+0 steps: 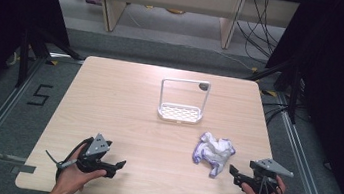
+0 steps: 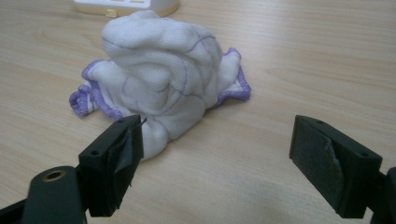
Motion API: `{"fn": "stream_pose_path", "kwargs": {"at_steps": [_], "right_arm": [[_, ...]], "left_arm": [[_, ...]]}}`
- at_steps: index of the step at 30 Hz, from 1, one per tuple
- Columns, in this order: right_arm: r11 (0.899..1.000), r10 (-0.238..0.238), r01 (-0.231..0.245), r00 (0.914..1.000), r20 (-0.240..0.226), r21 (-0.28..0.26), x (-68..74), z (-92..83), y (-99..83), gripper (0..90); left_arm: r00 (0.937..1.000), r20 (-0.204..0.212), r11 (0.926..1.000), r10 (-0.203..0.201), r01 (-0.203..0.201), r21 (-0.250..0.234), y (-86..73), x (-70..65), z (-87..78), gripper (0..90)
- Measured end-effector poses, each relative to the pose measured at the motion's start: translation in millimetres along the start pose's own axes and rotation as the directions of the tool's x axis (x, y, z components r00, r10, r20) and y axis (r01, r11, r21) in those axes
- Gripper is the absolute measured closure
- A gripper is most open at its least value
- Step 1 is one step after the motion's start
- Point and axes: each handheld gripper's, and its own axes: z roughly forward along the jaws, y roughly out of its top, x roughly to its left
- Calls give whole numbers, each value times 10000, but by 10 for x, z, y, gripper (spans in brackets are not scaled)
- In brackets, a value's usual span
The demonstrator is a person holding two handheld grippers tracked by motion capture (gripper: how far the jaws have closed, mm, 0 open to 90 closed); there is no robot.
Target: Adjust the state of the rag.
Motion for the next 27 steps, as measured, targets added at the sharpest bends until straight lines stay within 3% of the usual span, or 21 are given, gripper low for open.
{"fn": "stream_pose_path", "kwargs": {"at_steps": [1,3,4,5,7,8,9,10,11,12,13,15,16,17,19,23,27], "right_arm": [[9992,381,-379,9991,-173,130,49,-13,4,177],[9992,349,-347,9993,-128,184,66,-18,10,180],[9998,-204,204,9995,-222,-5,32,-5,18,212],[9995,-321,322,9993,-195,73,35,-13,22,247],[10000,-50,50,9998,-166,0,62,-11,26,248],[9994,-349,349,9993,-101,-42,40,-5,34,249],[9994,-339,338,9994,-105,-57,40,-18,43,248],[9995,-304,303,9994,-143,-66,41,-28,50,248],[9999,161,-161,9998,-116,13,75,-47,54,248],[9999,161,-161,9998,-116,13,75,-47,54,248],[9986,-421,421,9991,2,-307,37,-37,62,240],[9994,-213,209,9997,-141,-268,54,-43,66,231],[9986,-365,355,9990,-271,-398,49,-50,81,226],[9986,-365,355,9990,-271,-398,49,-50,81,226],[9995,32,-43,9994,-336,-315,119,-77,108,226],[9979,-554,536,9970,-535,-353,176,-99,187,327],[9920,-1205,1179,9910,-583,-452,225,-79,291,339]], "left_arm": [[10000,17,10000,63,-63,-50,-6,-1,9,148],[10000,31,10000,64,-64,22,-2,-2,5,148],[10000,10,10000,38,-38,1,-1,-2,5,147],[10000,-2,10000,58,-58,2,1,0,5,147],[10000,-19,10000,53,-53,-7,1,3,4,147],[10000,-19,10000,53,-53,-7,1,3,4,147],[10000,-18,10000,55,-55,10,2,8,1,147],[10000,-28,9999,-67,67,-93,1,1,7,147],[10000,-40,10000,33,-33,23,4,8,-2,147],[10000,-40,10000,33,-33,23,4,8,-2,147],[10000,-55,10000,-19,19,-27,3,1,1,147],[10000,-70,10000,54,-54,-12,3,-3,2,147],[9997,-6,9993,-242,242,-301,3,-33,24,147],[9997,-6,9993,-242,242,-301,3,-33,24,147],[10000,-10,9999,-13,13,-117,6,-29,13,147],[10000,10,10000,45,-45,-54,10,-51,33,147],[9999,122,9999,67,-66,-87,11,-61,43,147]]}}
